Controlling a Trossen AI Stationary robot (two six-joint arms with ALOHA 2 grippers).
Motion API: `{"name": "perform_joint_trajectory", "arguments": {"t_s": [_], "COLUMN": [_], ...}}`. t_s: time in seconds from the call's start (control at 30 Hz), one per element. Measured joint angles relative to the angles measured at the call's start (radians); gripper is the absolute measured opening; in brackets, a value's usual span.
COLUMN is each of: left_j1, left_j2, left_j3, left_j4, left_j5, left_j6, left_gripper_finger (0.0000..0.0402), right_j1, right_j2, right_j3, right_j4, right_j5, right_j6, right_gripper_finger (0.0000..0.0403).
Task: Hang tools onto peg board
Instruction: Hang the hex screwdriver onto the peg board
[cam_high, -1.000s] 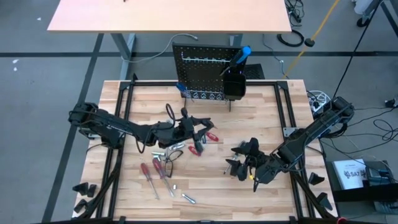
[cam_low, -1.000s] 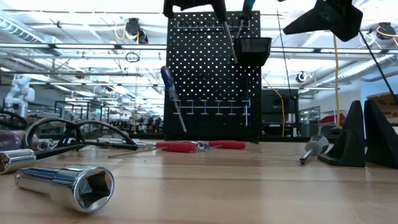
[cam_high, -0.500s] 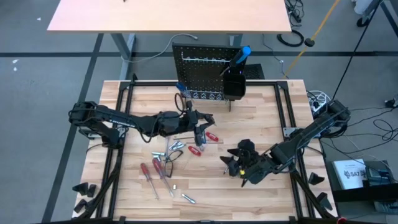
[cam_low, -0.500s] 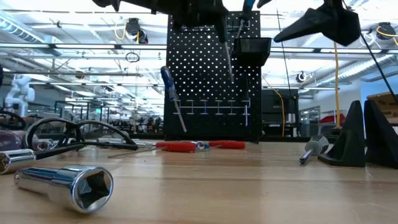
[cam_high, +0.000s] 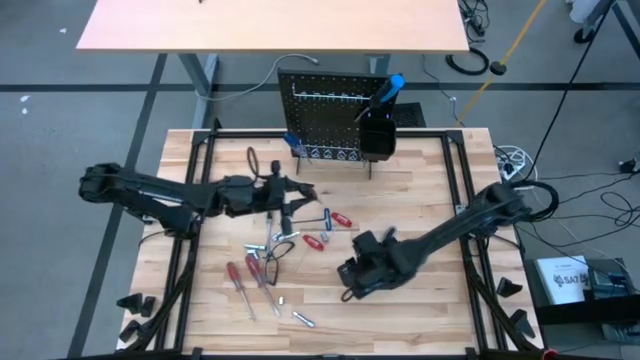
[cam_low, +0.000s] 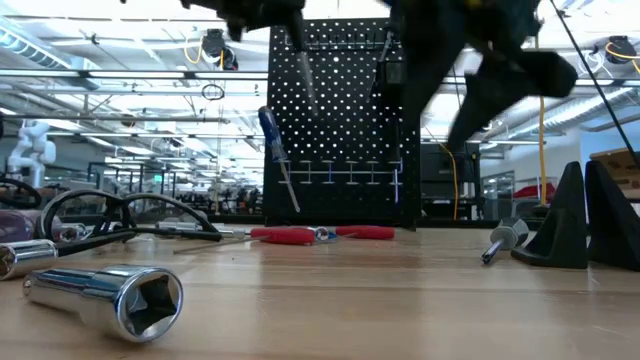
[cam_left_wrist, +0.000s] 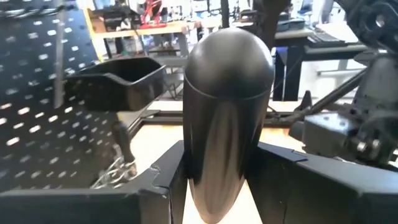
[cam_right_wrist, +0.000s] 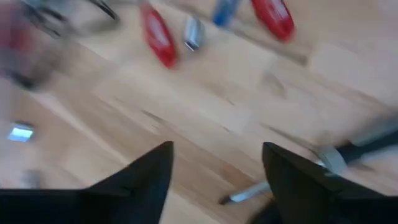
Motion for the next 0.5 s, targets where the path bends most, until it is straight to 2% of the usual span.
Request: {"name": "perform_joint_trajectory", "arguments": {"t_s": [0.07, 0.13, 0.2, 0.23, 0.5], "left_j1": [0.001, 0.0, 0.0, 0.0, 0.001], "left_j2": [-0.038, -0.071, -0.098, -0.109, -0.136], "left_j3": [-0.015, -0.035, -0.046, -0.05, -0.051], "left_j4": [-0.028, -0.043, -0.041, -0.048, -0.067], "left_j5": [-0.001, 0.0, 0.0, 0.0, 0.001], "left_j6": [0.0, 0.0, 0.0, 0.0, 0.006], "left_gripper_finger": [0.0131, 0.0131, 0.0131, 0.0131, 0.0131], "right_j1": [-0.012, -0.019, -0.024, -0.024, -0.016], "right_j2": [0.038, 0.062, 0.068, 0.069, 0.098], "right_j3": [0.025, 0.051, 0.079, 0.09, 0.085], "right_j4": [-0.038, -0.068, -0.071, -0.07, -0.105], "right_j5": [-0.055, -0.098, -0.122, -0.121, -0.21], "right_j6": [0.009, 0.006, -0.007, -0.008, 0.046], "right_gripper_finger": [0.0176, 0.0111, 0.0039, 0.002, 0.0001]}}
